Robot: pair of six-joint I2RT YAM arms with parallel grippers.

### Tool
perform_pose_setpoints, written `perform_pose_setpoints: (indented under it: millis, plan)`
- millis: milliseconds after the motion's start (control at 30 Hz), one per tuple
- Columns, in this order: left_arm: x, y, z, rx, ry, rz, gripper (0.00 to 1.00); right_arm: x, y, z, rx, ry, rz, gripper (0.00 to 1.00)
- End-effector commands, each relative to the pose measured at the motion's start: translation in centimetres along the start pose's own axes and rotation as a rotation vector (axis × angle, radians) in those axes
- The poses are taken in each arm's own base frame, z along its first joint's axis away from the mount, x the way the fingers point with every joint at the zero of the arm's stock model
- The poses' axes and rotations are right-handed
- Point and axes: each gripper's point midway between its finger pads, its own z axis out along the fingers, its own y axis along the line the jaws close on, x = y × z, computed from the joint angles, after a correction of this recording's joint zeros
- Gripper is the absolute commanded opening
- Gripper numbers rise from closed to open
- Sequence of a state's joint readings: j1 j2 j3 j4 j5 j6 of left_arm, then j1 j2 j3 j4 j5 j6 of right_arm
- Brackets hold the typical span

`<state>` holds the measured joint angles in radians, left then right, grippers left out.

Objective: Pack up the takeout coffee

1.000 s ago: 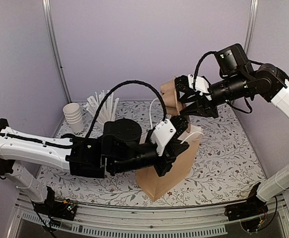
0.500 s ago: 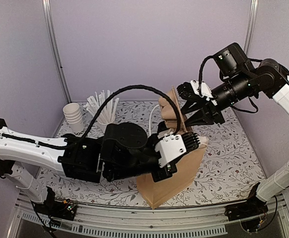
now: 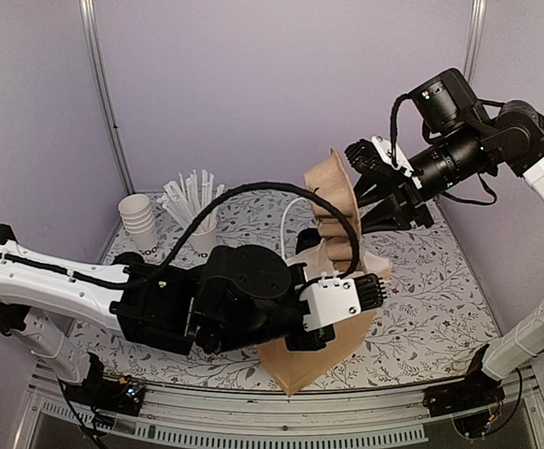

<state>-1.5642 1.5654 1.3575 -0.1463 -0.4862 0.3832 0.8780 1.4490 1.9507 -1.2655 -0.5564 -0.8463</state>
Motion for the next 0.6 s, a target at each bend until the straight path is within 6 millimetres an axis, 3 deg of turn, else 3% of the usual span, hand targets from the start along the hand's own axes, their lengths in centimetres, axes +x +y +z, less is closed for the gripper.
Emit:
perform_pose_setpoints:
  millis: [0,167,400,467,567]
  plan:
    - [-0.4,-0.8,-1.2,0.010,-0.007,0.100,0.06,1.3,0.3,1.6,-0.051,0.041,0.028,0.35]
    - [-1.0,-1.5,-1.5,0.017,-0.022,0.144,0.06,2.5,-0.5,3.1,-0.053,0.082,0.048,0.35]
    - [-0.2,-1.6,-1.6,-0.002,0.002,0.150,0.09,5.1,-0.5,4.9,-0.087,0.171,0.056,0.35]
    - [-0.2,-1.5,-1.7,-0.017,0.003,0.141,0.21,5.9,-0.6,5.2,-0.087,0.203,0.050,0.35]
    - [-0.8,-1.1,-2.6,-0.073,-0.018,0.126,0.49,6.7,-0.4,5.5,-0.105,0.244,0.047,0.35]
